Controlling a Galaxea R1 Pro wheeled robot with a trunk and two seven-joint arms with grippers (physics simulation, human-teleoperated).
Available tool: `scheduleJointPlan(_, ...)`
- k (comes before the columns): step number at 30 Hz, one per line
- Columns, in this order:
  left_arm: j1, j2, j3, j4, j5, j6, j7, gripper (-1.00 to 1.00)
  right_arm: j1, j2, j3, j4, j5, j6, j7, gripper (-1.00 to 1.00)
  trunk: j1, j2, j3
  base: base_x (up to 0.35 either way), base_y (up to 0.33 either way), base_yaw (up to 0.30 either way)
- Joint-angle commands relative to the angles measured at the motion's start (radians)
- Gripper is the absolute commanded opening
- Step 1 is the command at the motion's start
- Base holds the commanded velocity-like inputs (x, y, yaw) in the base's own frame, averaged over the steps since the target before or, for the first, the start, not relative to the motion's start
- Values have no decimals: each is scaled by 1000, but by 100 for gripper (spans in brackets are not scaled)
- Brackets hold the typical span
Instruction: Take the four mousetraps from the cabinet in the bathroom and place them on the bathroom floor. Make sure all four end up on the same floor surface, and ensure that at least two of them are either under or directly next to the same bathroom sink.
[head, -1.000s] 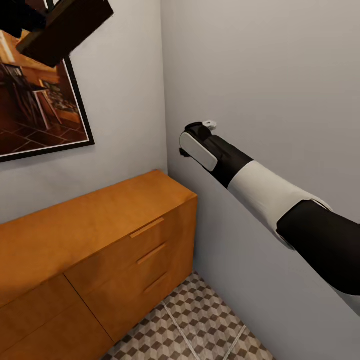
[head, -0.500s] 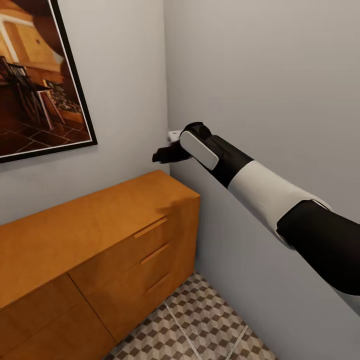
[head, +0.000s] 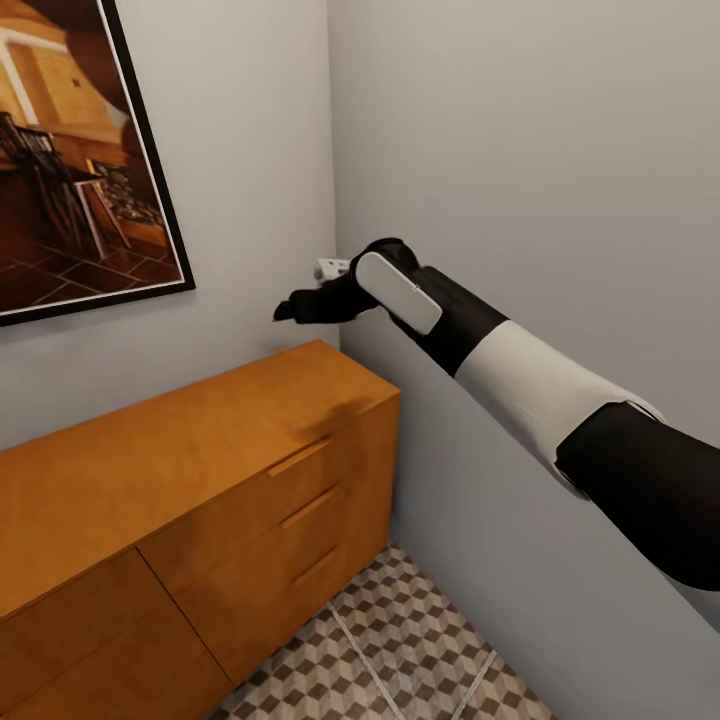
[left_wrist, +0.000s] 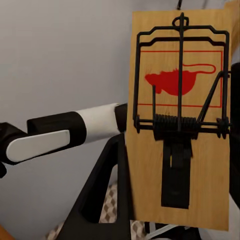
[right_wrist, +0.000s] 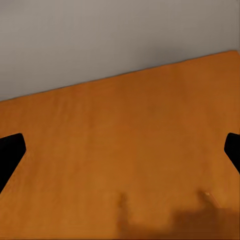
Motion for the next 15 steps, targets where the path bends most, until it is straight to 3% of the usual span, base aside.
scheduleJointPlan(1, -4, -3, -5, -1, 6, 6, -3, -100, -1, 0, 3, -10, -45, 0, -9, 100, 0, -1, -1, 0, 0, 0)
scheduleJointPlan(5, -4, -12, -2, -2, 7, 6, -3, -100, 2, 0, 3, -22, -106, 0, -9, 100, 0, -1, -1, 0, 0, 121)
scheduleJointPlan(15, -3, -17, -3, -12, 7, 5, -3, -100, 6, 0, 3, -25, -122, 0, -9, 100, 0, -1, -1, 0, 0, 276)
